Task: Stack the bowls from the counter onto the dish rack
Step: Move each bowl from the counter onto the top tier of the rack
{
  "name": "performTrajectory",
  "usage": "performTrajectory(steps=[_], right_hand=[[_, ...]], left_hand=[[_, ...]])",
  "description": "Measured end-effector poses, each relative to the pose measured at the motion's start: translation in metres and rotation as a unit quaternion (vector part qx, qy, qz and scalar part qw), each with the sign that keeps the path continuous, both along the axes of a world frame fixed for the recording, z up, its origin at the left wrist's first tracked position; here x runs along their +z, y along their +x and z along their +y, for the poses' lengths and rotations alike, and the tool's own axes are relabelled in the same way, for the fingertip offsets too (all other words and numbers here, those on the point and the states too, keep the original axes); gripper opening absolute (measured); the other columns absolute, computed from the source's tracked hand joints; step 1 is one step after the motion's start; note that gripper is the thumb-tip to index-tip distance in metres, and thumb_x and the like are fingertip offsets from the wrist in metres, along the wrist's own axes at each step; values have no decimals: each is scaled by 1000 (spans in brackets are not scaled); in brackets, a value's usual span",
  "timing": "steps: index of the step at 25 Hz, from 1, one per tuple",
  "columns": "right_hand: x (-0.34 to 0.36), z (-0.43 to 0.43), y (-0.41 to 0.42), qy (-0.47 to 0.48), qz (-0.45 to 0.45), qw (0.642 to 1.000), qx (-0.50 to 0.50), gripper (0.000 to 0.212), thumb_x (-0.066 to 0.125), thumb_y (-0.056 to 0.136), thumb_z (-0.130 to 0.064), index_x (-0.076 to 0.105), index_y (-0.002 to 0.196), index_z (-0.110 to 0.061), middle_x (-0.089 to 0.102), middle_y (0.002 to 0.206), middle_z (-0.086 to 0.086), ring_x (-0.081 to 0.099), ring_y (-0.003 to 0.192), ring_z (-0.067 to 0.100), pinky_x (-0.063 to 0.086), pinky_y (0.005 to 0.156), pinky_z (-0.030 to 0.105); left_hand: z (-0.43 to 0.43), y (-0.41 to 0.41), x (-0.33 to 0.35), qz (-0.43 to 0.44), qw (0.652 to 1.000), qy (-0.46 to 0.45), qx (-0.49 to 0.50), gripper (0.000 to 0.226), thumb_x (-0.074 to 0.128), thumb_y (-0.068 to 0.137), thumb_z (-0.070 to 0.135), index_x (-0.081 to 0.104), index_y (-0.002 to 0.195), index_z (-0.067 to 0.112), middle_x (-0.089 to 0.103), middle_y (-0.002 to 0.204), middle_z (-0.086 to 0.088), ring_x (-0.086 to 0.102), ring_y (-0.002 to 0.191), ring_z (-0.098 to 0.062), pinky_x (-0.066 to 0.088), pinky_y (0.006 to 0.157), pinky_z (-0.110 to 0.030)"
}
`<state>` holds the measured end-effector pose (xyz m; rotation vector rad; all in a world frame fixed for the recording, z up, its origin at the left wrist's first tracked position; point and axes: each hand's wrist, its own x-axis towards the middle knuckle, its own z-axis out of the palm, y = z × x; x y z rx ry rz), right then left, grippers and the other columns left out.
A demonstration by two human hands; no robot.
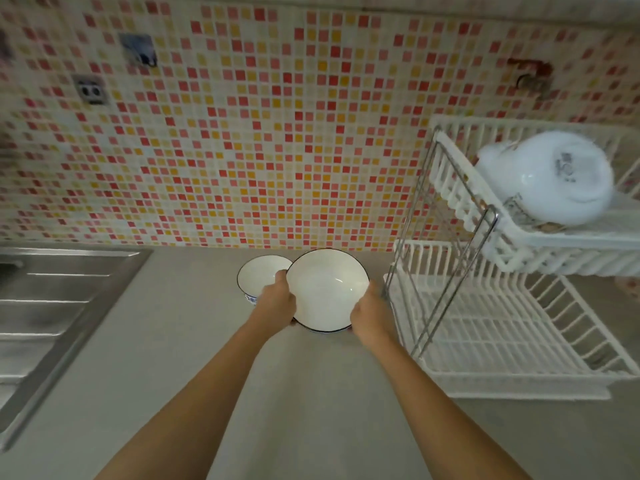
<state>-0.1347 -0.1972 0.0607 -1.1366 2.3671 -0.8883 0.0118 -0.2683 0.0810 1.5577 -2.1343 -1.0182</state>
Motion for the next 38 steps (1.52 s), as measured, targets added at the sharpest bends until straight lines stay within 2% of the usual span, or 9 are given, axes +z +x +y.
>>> performTrajectory(steps=[4,7,13,17,20,24,28,33,38], right_hand=[[77,5,10,-121,50,991,17,51,40,91,-5,27,139,-13,63,100,12,63,86,30,53,65,35],[136,24,9,-197,87,976,28,47,38,95,-7,25,140,-8,55,86,4,55,73,20,33,47,18],[216,77,-28,-295,147,944,29,46,33,99,-14,20,143,-10,57,85,6,52,67,16,34,50,21],[247,121,-83,-328,149,932,30,38,33,100,-16,25,136,-11,54,74,3,49,57,10,34,46,20],[272,151,-146,-347,74,935,20,38,43,96,-18,32,132,-18,60,99,3,58,76,15,53,64,32],[301,181,-233,-291,-117,948,52,13,49,93,-22,53,105,-26,66,100,-1,65,81,12,58,58,25],[300,202,-311,-301,76,950,44,30,43,94,-21,59,111,-1,63,110,28,59,99,45,52,86,54],[283,218,-360,-388,247,877,137,44,41,97,-13,37,138,-27,60,112,-3,58,84,13,44,66,4],[272,212,-413,-400,343,834,166,56,50,87,-15,37,141,-16,61,123,7,62,92,22,53,75,32]], left_hand=[[12,11,86,49,988,-142,28,51,34,95,5,25,145,11,64,96,-16,65,75,-32,58,69,-42],[26,12,141,106,966,-230,45,46,37,94,6,34,140,10,64,82,-13,63,63,-28,53,54,-37],[69,-23,212,188,935,-300,35,44,37,99,14,36,142,18,61,89,-4,51,56,-6,36,42,-14],[99,-85,236,241,911,-333,17,41,37,99,13,39,140,14,58,83,-6,49,53,-8,35,40,-17],[122,-144,250,280,897,-341,8,39,37,98,10,42,137,13,60,81,-10,50,53,-12,39,42,-22],[151,-218,261,296,877,-379,-23,38,37,98,11,41,136,12,62,75,-10,48,51,-16,43,48,-34],[171,-273,276,276,875,-378,-125,42,36,97,45,41,132,23,60,80,10,57,63,-11,46,62,-31],[164,-315,294,236,903,-190,-303,65,28,79,77,34,135,44,51,127,6,61,108,-21,59,82,-44],[164,-354,298,176,897,-115,-388,68,62,61,62,39,123,45,53,120,9,61,103,-13,59,81,-35]])
